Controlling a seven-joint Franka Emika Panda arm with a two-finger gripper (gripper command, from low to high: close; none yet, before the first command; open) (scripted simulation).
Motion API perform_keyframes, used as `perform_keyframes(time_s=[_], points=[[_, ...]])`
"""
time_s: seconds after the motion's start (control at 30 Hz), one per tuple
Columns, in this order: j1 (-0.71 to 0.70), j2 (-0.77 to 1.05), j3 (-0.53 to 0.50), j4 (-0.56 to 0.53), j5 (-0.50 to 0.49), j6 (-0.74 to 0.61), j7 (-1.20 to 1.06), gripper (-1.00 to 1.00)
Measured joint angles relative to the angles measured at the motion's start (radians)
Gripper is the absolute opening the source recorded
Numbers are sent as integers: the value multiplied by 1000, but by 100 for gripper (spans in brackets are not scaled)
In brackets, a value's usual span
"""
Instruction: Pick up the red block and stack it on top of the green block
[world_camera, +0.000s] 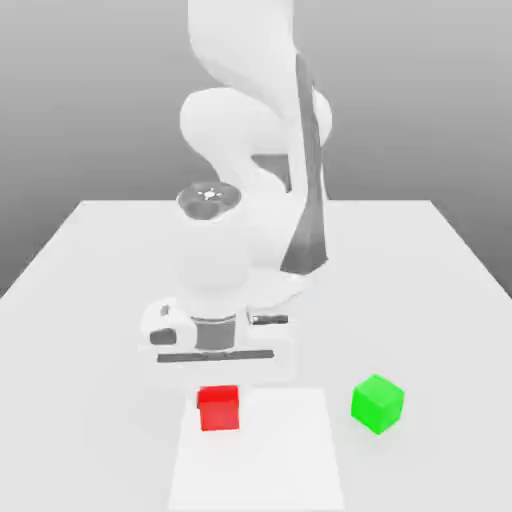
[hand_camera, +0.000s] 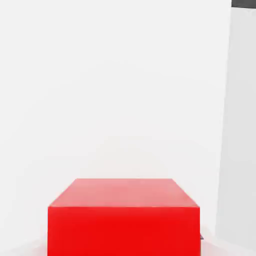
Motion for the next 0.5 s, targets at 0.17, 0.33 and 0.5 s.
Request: perform_keyframes(time_s=[0.17,0.33,0.5], points=[[-8,-112,-8,-19,-61,-95,46,-100],[101,-168,50,-18,-53,-159,-71,-100],[243,-203,110,-3,-41,-209,-251,-100]])
